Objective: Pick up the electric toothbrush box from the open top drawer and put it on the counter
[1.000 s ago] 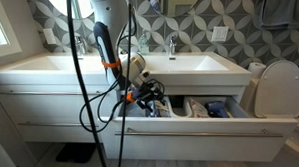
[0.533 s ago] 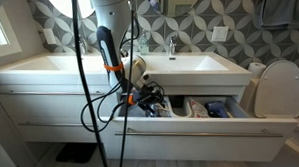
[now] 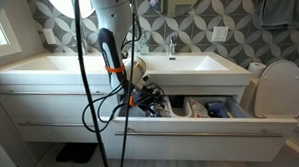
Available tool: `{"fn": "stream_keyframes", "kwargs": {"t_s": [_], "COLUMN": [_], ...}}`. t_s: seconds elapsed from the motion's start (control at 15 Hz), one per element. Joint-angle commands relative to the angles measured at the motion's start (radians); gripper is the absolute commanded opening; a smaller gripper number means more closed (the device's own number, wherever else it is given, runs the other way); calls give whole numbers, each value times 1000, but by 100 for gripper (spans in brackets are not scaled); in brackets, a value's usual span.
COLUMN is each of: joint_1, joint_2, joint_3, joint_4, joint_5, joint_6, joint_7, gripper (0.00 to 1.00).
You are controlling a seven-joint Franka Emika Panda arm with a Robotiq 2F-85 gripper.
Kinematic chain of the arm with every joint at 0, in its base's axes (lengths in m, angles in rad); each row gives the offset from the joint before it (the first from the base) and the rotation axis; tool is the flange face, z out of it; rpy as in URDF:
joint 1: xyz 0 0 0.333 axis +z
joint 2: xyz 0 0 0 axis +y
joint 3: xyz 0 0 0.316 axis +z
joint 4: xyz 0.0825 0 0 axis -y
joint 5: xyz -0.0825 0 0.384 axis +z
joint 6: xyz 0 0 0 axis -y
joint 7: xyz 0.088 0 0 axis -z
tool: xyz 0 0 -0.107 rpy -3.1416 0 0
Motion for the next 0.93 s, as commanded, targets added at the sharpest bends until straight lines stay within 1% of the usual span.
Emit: {"fn": "stream_keyframes", "kwargs": {"t_s": [0.0,0.27,0.33,0.47,0.53,0.6,0.73,0.8,0.87], "joint_1": [-5,-1,0,2,2,2,2,3,4], "joint_2": [38,41,41,37,33,31,26,24,21], "joint_3": [1,-1,-1,-2,-2,-1,-1,-1,-1], "joint_4": [39,42,42,39,37,35,31,29,28], "joint_5": [-39,-39,-38,-36,-35,-33,-28,-27,-27], "joint_6": [14,4,0,-6,-9,-10,-17,-20,-25], "joint_7": [20,21,19,18,17,16,13,12,11], "gripper": [77,64,56,46,44,42,48,47,48]}}
